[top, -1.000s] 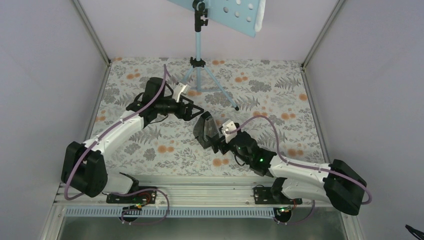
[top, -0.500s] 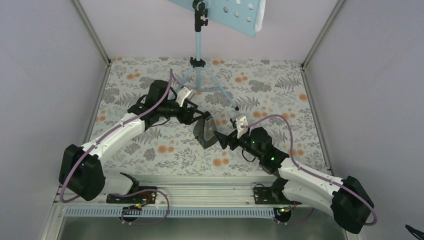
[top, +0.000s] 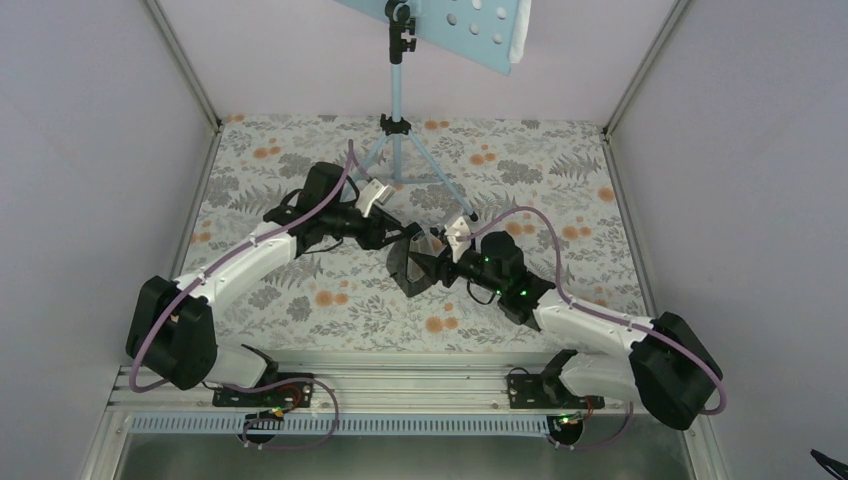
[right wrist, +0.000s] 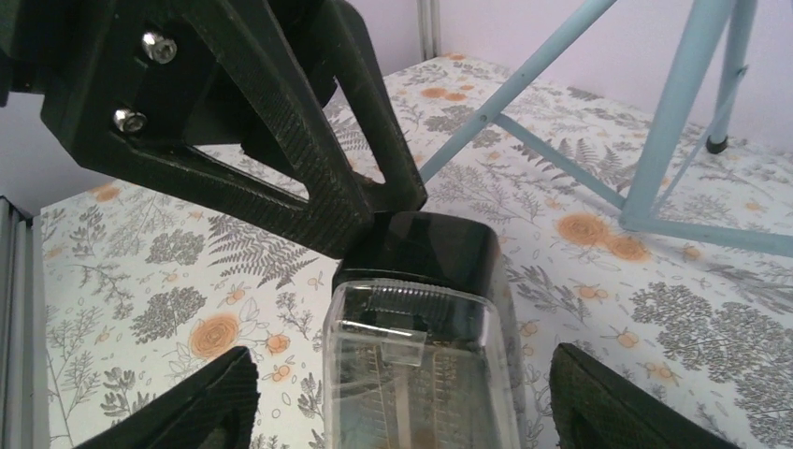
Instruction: Pack up the instrument practice props
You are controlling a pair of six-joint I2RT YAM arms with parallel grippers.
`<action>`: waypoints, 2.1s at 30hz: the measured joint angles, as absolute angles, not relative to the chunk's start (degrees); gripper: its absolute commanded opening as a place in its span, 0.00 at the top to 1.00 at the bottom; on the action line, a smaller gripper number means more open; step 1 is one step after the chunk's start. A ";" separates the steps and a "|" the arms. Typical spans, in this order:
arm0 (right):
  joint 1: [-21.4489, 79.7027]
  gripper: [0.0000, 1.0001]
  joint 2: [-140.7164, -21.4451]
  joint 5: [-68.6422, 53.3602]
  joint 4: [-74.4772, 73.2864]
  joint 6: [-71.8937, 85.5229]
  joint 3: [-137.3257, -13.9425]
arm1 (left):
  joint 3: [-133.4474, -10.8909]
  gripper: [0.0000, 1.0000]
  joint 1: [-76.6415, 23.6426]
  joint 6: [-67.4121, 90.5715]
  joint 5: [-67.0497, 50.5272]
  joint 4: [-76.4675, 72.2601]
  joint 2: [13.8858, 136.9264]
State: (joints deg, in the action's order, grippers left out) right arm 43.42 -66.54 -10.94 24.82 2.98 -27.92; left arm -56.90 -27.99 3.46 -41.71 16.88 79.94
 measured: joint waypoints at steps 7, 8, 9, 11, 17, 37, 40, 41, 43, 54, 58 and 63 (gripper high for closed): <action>43.42 0.51 -69.78 -11.81 25.26 1.04 -28.80 | -57.49 0.68 -27.99 3.42 -42.72 16.99 80.49; 43.42 0.55 -70.15 -11.77 25.30 0.73 -28.86 | -57.54 0.69 -27.99 3.42 -42.81 16.99 80.53; 43.42 0.59 -70.48 -11.77 25.39 0.51 -28.95 | -57.54 0.69 -27.99 3.42 -42.89 16.84 80.55; 43.42 0.62 -70.76 -11.75 25.78 0.14 -29.12 | -57.56 0.70 -27.99 3.42 -42.98 16.73 80.64; 43.92 0.68 -70.81 -10.81 26.13 -0.25 -29.10 | -57.71 0.71 -27.99 3.42 -43.03 16.58 80.77; 46.09 0.71 -64.45 -7.90 30.41 1.17 -23.94 | -58.39 0.76 -27.99 3.42 -43.13 16.40 81.38; 46.09 0.71 -64.34 -8.29 31.14 1.41 -23.92 | -58.39 0.76 -27.99 3.42 -43.13 16.40 81.38; 46.09 0.71 -64.40 -8.36 31.29 1.39 -23.92 | -58.39 0.76 -27.99 3.42 -43.13 16.40 81.38; 46.09 0.70 -64.73 -8.47 31.70 1.34 -23.92 | -58.39 0.77 -27.99 3.42 -43.13 16.40 81.38; 46.09 0.69 -68.01 -8.84 34.20 -2.17 -23.53 | -58.39 0.77 -27.99 3.42 -43.13 16.38 81.38; 46.06 0.69 -68.20 -9.39 36.01 -2.61 -22.96 | -58.39 0.77 -27.99 3.42 -43.16 16.38 81.38; 46.06 0.70 -69.04 -10.37 37.80 -2.96 -22.50 | -58.52 0.77 -27.99 3.42 -43.46 16.36 81.62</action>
State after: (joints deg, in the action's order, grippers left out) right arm 46.06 -69.04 -10.37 37.80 -2.96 -22.50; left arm -58.52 -27.99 3.42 -43.46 16.36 81.62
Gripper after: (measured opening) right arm 0.422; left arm 0.231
